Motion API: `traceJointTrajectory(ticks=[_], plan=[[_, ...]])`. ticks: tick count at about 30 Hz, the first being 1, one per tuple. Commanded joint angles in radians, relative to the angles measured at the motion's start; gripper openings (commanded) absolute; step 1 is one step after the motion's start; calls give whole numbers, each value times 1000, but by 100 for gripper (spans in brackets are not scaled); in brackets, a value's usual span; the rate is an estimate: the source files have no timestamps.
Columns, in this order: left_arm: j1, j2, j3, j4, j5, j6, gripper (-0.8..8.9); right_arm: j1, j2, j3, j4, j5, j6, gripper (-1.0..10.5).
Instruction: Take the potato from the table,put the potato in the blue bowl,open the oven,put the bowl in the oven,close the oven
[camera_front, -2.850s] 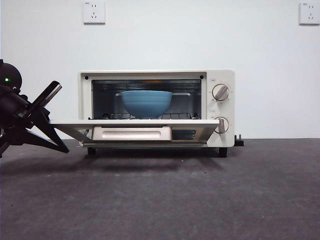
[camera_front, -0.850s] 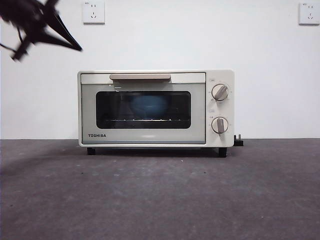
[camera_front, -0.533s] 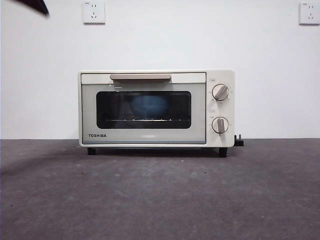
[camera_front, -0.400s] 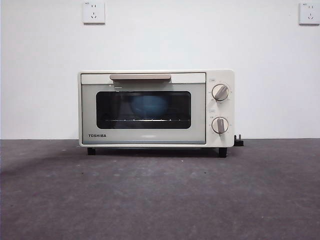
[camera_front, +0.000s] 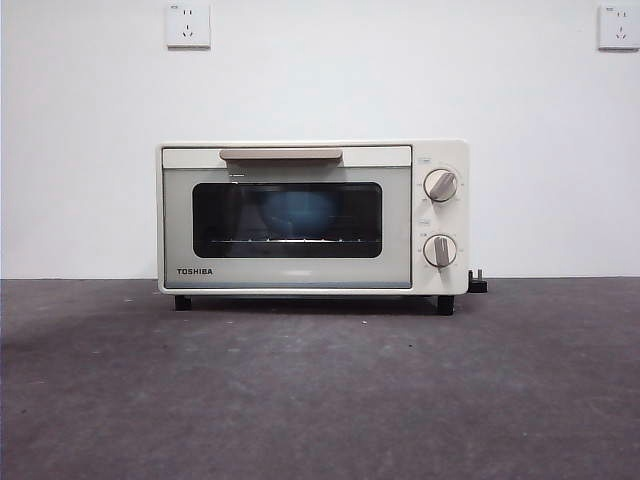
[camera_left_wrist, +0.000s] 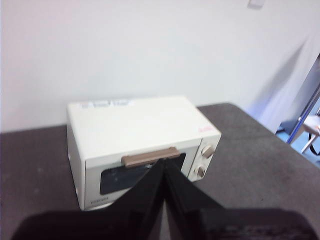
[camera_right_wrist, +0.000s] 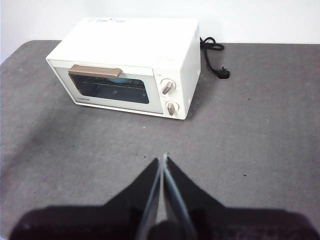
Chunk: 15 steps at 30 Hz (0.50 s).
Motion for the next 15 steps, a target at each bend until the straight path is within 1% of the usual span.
traceJointTrajectory(ticks=[1, 8, 15], plan=[[-3, -17, -1, 6, 3, 11, -4, 1, 1, -6, -21, 4, -8, 20], [-3, 3, -1, 5, 3, 11, -4, 1, 1, -6, -21, 4, -8, 20], [6, 86, -1, 4, -5, 11, -4, 1, 1, -6, -21, 4, -8, 20]])
